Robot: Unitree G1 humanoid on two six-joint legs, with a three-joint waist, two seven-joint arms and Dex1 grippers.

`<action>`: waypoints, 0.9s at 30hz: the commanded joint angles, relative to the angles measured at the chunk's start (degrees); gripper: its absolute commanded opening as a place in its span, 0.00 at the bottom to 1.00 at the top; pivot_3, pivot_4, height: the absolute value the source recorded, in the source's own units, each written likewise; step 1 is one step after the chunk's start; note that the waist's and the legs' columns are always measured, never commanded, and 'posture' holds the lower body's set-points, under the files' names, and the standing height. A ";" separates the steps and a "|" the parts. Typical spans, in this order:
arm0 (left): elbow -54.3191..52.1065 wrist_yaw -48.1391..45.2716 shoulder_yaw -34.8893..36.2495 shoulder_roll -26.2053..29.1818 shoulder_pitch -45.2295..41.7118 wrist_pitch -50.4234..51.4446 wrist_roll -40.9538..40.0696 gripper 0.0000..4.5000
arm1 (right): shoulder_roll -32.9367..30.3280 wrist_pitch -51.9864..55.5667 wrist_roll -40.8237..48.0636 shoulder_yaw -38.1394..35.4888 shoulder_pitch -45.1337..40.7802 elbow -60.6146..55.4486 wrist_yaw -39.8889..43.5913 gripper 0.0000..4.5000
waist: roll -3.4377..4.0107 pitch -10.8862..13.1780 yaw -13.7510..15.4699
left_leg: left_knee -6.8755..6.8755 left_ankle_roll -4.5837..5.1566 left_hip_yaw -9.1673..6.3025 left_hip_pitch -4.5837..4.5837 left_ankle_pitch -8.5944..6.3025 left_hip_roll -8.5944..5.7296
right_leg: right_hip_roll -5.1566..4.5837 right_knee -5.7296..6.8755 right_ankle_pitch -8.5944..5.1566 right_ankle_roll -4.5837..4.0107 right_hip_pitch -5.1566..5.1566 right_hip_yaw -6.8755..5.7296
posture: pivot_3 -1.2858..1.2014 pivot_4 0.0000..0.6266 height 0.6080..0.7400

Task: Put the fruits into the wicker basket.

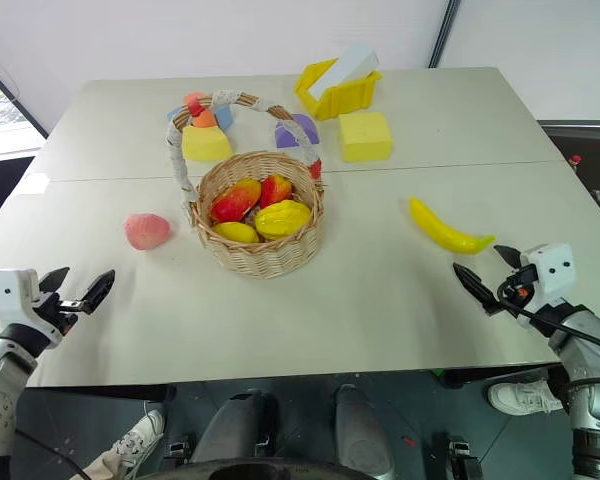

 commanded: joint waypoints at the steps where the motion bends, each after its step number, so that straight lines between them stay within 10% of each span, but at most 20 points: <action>1: -1.23 0.14 0.68 0.47 -0.83 -0.98 -0.12 1.00 | 0.10 -1.38 0.42 -0.59 -0.55 -0.58 0.13 1.00 | 0.00 0.00 0.00 | 0.00 0.00 0.00 0.00 0.00 0.00 | 0.00 0.00 0.00 0.00 0.00 0.00 | 0.52 0.24 1.00; 19: -4.63 0.83 -4.12 5.84 -14.00 8.07 -1.20 1.00 | -2.69 11.78 11.58 2.99 -8.22 -21.40 -0.05 1.00 | 0.00 0.00 0.15 | 0.01 0.00 -0.03 -0.01 0.00 -0.03 | 0.03 0.04 0.10 0.18 0.00 -0.03 | 0.52 0.24 1.00; 27: -3.05 5.22 -12.21 10.07 -23.89 20.07 3.16 1.00 | -2.65 21.13 16.16 17.28 -19.39 -35.37 -1.36 1.00 | -0.04 0.03 -0.18 | 0.01 0.00 -0.07 -0.01 0.00 -0.01 | 0.14 0.07 0.11 0.20 -0.04 -0.05 | 0.52 0.24 1.00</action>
